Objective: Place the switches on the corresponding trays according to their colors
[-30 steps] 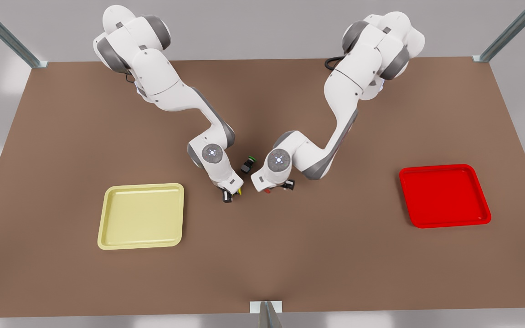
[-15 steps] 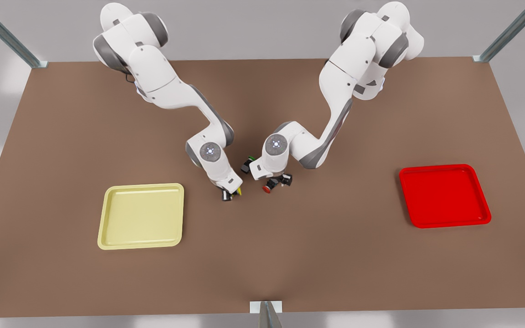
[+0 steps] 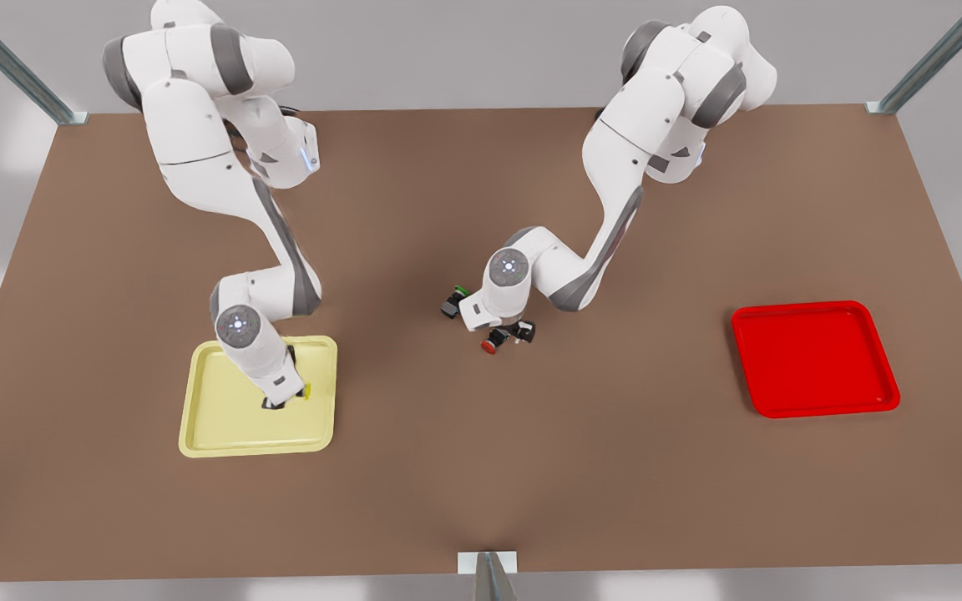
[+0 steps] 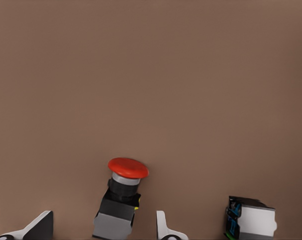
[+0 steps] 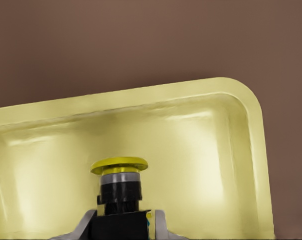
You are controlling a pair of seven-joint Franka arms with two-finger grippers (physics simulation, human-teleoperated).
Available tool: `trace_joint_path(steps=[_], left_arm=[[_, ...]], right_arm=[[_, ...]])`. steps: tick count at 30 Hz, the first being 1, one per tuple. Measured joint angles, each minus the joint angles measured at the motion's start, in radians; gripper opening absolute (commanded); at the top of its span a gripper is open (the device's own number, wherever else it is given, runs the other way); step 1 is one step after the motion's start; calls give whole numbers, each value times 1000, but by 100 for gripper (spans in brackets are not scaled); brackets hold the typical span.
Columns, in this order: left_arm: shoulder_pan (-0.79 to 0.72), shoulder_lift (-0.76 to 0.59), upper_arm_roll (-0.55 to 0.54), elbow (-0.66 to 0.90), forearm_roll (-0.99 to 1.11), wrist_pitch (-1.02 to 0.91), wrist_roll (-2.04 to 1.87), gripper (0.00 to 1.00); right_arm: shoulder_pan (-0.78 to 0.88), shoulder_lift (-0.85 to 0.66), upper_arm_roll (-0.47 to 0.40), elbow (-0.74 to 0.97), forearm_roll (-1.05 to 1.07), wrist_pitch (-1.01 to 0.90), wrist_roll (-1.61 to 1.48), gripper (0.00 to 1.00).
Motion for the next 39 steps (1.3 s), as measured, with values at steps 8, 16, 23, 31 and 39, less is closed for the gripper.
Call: trace_joint_path(steps=[8,16,23,31,39], left_arm=[[0,0,0,0,1,2,0,99],[-8,20,1,1,1,13,4,99],[-5,32,-1,-11,44,25,10,98],[-16,36,-2,-9,83,34,57,98],[-35,36,-2,-32,86,53,57,98]], right_arm=[[2,14,-38,2,3,0,14,100],[2,-82,-29,146,44,-270,12,100],[13,-108,-39,491,159,-863,679,100],[59,-142,-72,766,154,-1166,1138,100],[63,-182,-65,769,133,-1184,1133,100]])
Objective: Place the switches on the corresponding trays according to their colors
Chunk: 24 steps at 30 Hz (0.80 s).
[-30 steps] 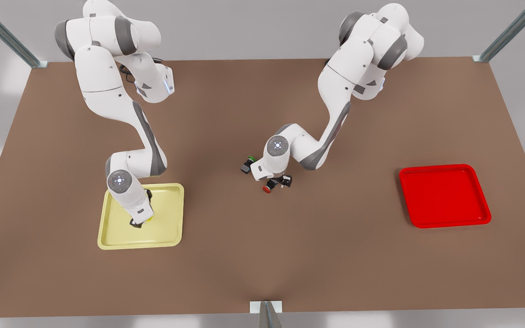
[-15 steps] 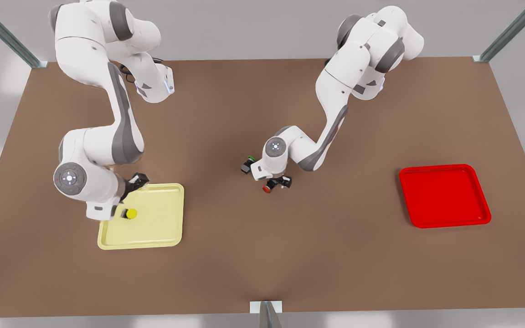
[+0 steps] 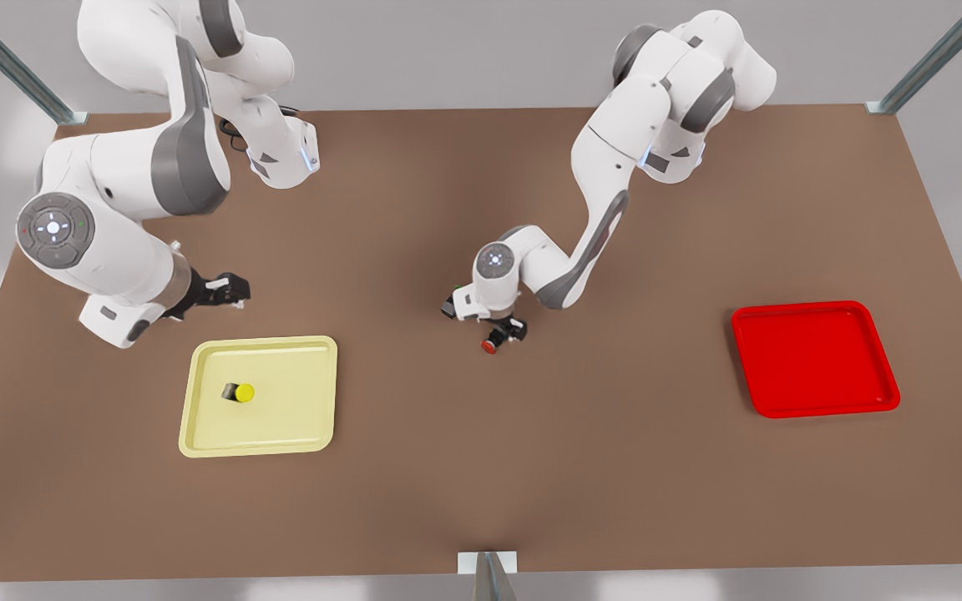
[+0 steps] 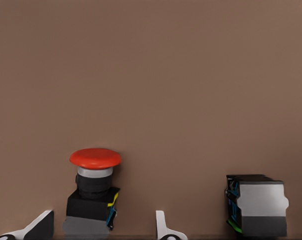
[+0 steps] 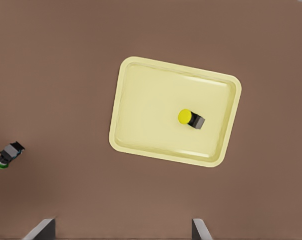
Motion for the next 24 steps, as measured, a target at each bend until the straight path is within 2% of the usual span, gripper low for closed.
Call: trace_joint_path(steps=[3,24], left_arm=[[5,-11,1,-55,1,44,1,99],[0,25,0,-10,44,59,97,99]], right_arm=[[-1,2,1,-4,-1,-3,0,100],[-8,21,5,-11,-18,-25,1,100]])
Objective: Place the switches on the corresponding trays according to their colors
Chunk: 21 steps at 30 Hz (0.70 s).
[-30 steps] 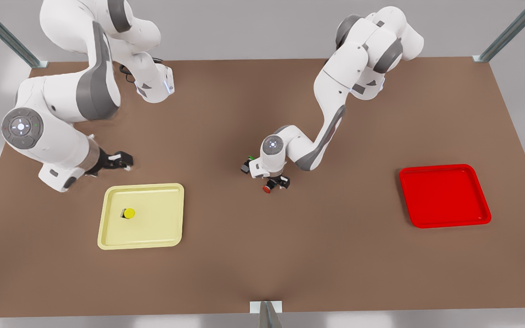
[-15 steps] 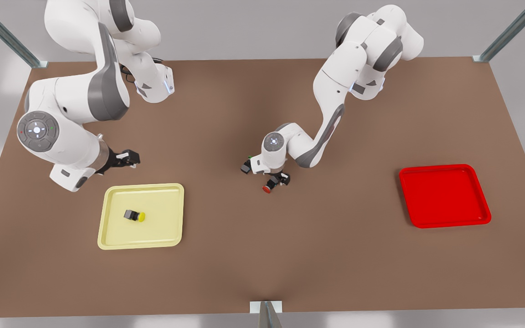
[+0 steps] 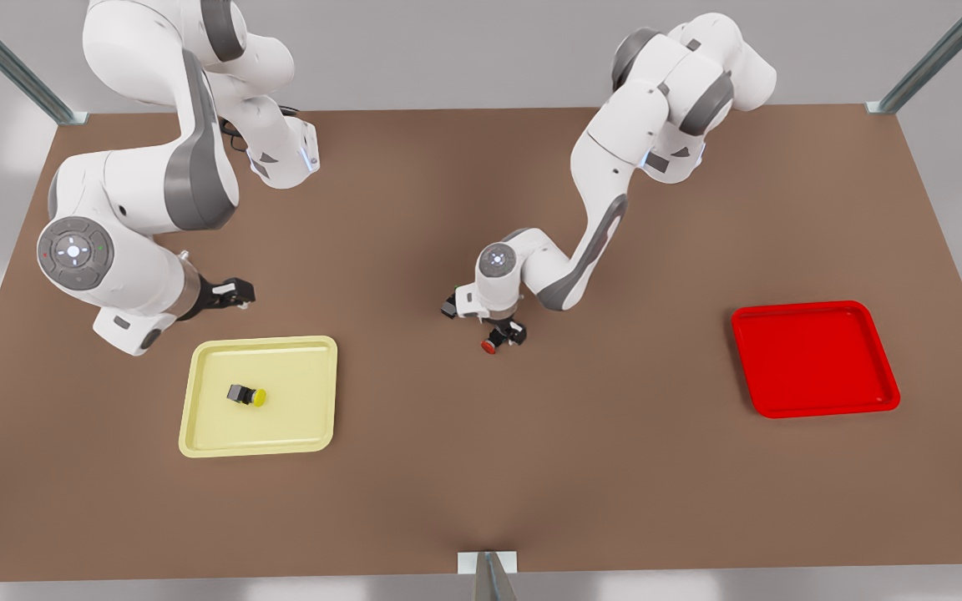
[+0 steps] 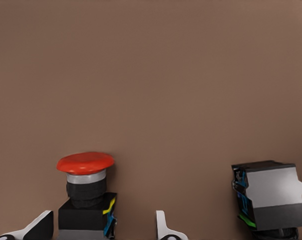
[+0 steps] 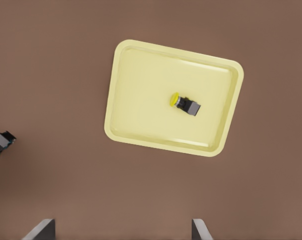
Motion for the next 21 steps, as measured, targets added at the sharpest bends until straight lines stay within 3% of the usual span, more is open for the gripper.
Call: trace_joint_path(steps=[9,10,12,21], left_arm=[[3,-6,0,-11,4,-1,46,98],[2,-6,0,-12,4,-1,46,96],[2,-6,0,-12,4,-1,46,73],[4,-7,0,-12,7,-2,46,72]], right_arm=[[3,22,1,-2,-21,0,0,100],[5,29,5,-3,-17,0,1,100],[5,31,6,-4,-18,0,1,100],[7,47,6,-17,-23,0,1,100]])
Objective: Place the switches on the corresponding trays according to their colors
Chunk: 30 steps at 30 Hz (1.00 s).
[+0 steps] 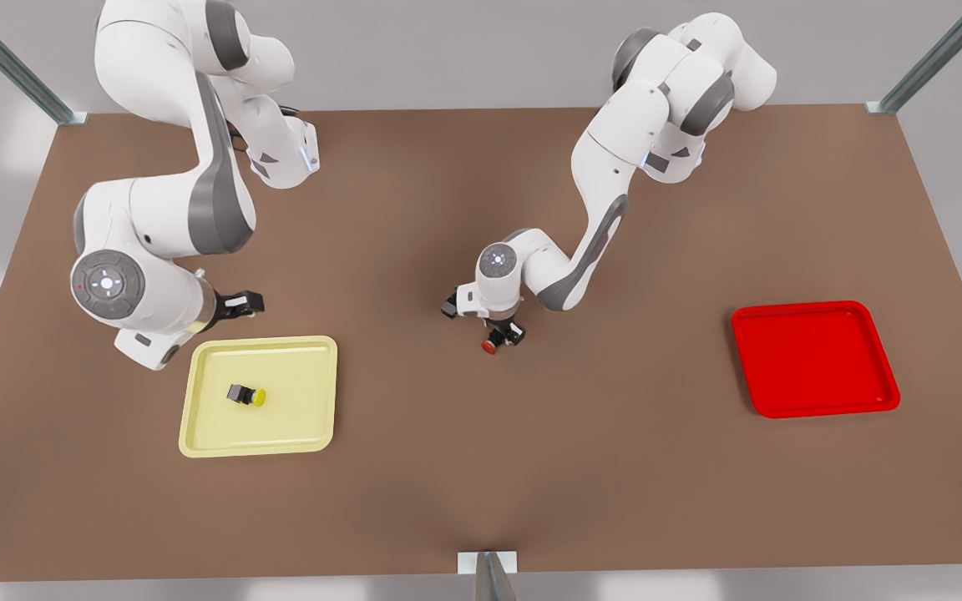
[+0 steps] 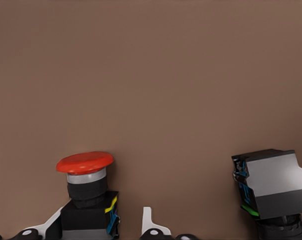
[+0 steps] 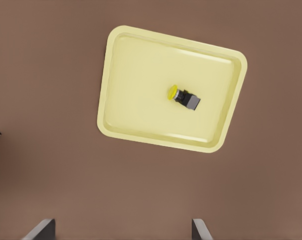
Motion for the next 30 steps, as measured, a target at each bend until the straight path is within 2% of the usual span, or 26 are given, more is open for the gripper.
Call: trace_joint_path(steps=[6,12,18,30], left_arm=[[3,-14,0,-14,0,-5,0,72],[3,-12,0,-14,-1,-3,0,58],[3,-15,0,-14,-1,-5,-1,52],[6,-22,0,-15,18,-7,-7,49]], right_arm=[[29,4,0,1,-40,-12,-1,100],[27,17,0,2,-46,-11,-4,100],[31,19,0,2,-55,-11,-4,100],[31,25,0,2,-63,-9,-4,100]])
